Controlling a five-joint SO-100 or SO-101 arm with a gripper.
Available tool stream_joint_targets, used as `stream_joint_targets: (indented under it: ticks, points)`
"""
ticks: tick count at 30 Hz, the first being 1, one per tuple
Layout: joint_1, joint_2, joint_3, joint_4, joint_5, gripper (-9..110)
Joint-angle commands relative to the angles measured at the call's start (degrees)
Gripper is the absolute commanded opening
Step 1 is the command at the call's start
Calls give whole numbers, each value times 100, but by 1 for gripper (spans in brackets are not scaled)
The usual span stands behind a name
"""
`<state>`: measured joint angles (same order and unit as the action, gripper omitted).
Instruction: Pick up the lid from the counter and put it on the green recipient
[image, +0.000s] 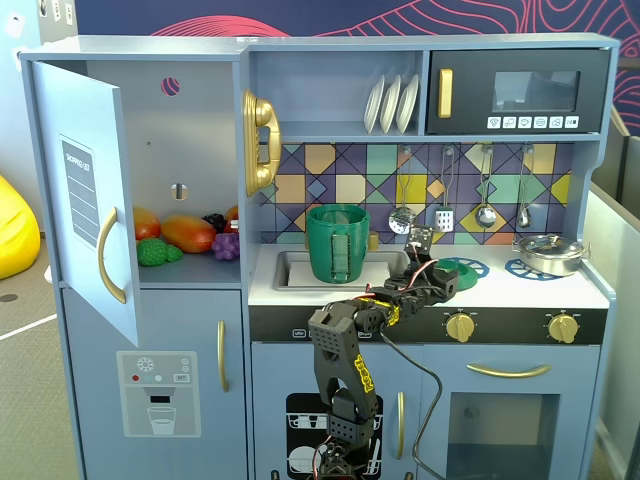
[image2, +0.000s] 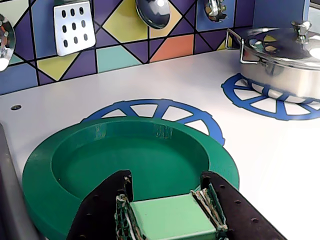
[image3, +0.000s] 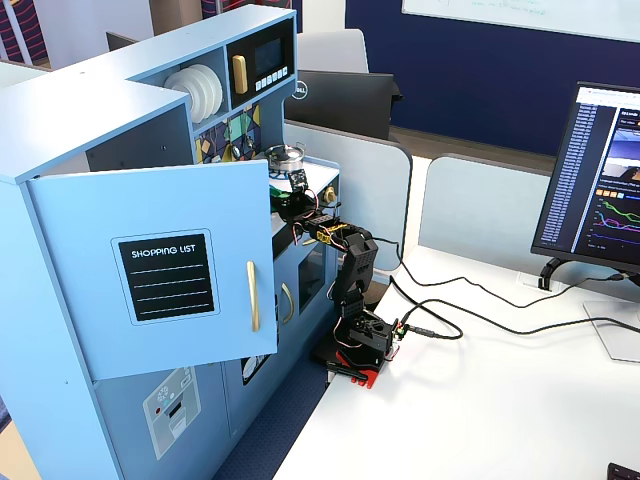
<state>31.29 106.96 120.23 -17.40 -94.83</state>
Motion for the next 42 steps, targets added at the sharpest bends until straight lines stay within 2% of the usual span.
stream_joint_targets:
  ticks: [1,10,17,30,42]
  points:
    - [-18,545,-861,352,-18,0]
    - [-255,844,-2707,1846,123,0]
    - [-492,1046,-3480,2663,378,0]
    - [-1960,1204,-3876,3357,-26,0]
    - [-2725,1134,-3885,3647,-193,0]
